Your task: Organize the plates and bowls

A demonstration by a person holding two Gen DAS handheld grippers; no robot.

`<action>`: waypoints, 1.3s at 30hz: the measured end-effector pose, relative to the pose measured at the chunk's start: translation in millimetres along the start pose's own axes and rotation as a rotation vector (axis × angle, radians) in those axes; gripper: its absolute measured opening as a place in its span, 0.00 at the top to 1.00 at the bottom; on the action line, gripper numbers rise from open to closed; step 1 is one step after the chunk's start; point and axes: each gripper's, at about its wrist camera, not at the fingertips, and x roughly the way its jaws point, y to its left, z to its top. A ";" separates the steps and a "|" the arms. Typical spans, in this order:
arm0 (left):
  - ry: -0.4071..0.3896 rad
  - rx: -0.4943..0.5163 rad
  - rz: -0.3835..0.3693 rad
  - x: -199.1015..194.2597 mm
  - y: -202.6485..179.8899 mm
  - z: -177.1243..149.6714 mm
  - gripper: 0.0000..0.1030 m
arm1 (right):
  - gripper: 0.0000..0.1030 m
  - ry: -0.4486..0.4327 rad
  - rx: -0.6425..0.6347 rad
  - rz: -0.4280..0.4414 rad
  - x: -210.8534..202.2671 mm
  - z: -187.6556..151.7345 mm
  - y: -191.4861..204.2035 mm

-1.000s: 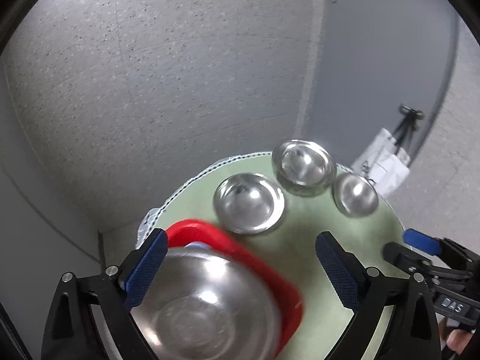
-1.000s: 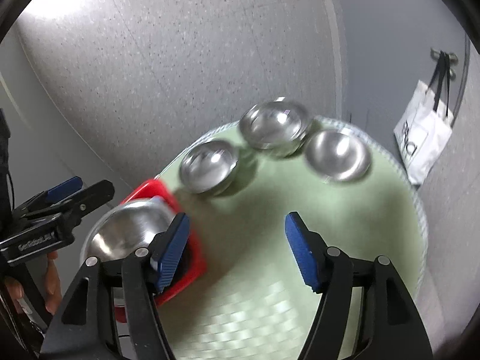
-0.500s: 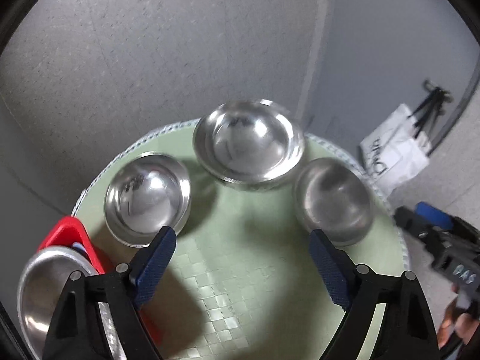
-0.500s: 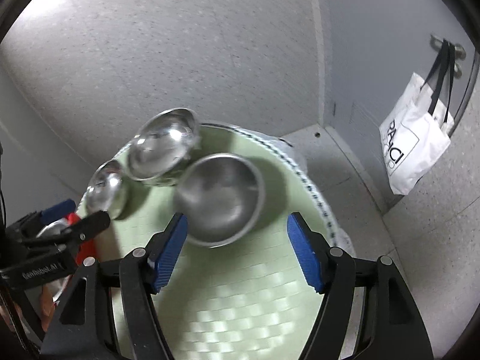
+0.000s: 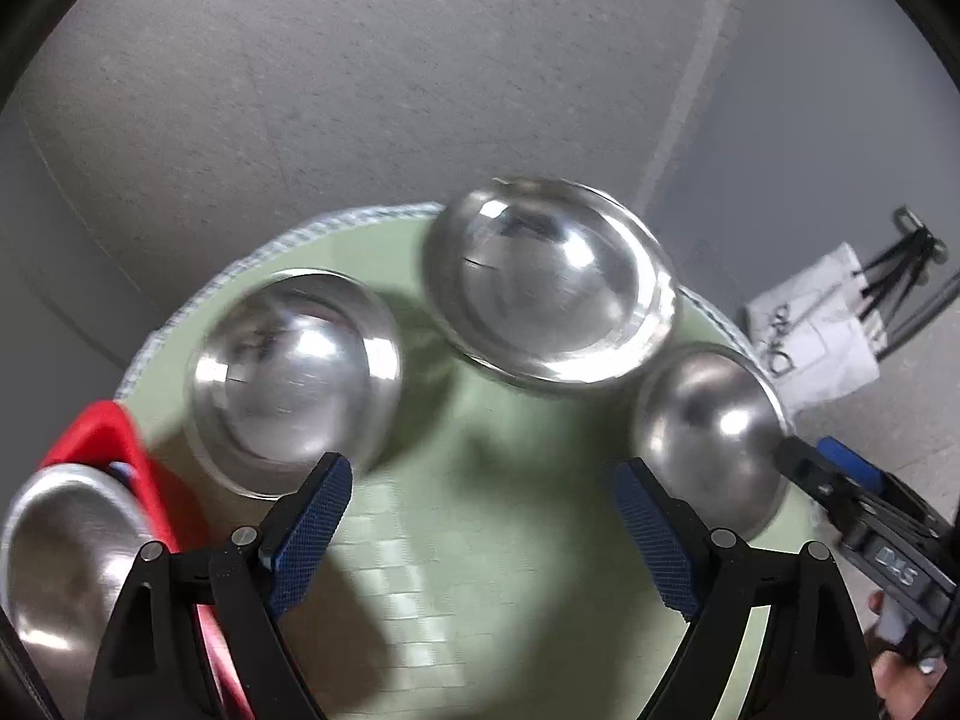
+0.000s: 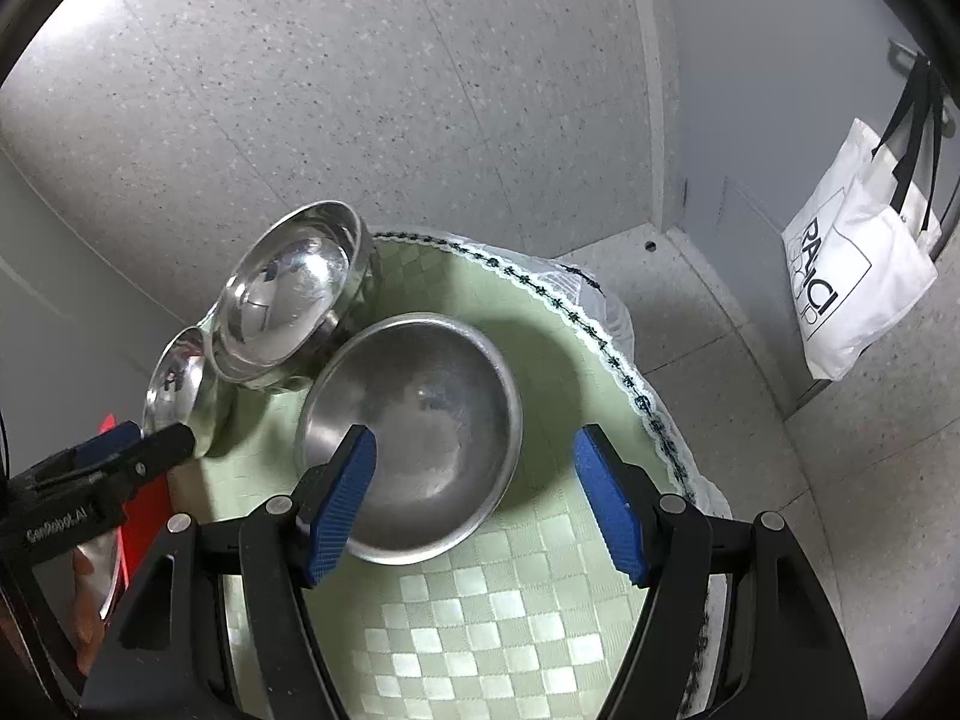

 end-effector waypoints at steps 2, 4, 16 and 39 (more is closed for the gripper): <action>0.026 0.030 -0.012 13.5 -12.1 -1.7 0.19 | 0.32 0.009 0.015 -0.018 5.7 -0.2 -5.1; 0.061 0.054 -0.034 29.3 -22.3 -2.1 0.29 | 0.32 0.024 0.030 -0.017 11.0 -1.3 -10.6; 0.147 0.138 -0.134 95.1 -58.7 11.9 0.81 | 0.76 0.102 0.050 0.079 41.3 -9.8 -19.6; 0.012 0.088 -0.105 -21.9 124.0 42.8 0.86 | 0.84 -0.013 -0.139 0.205 0.1 1.8 171.9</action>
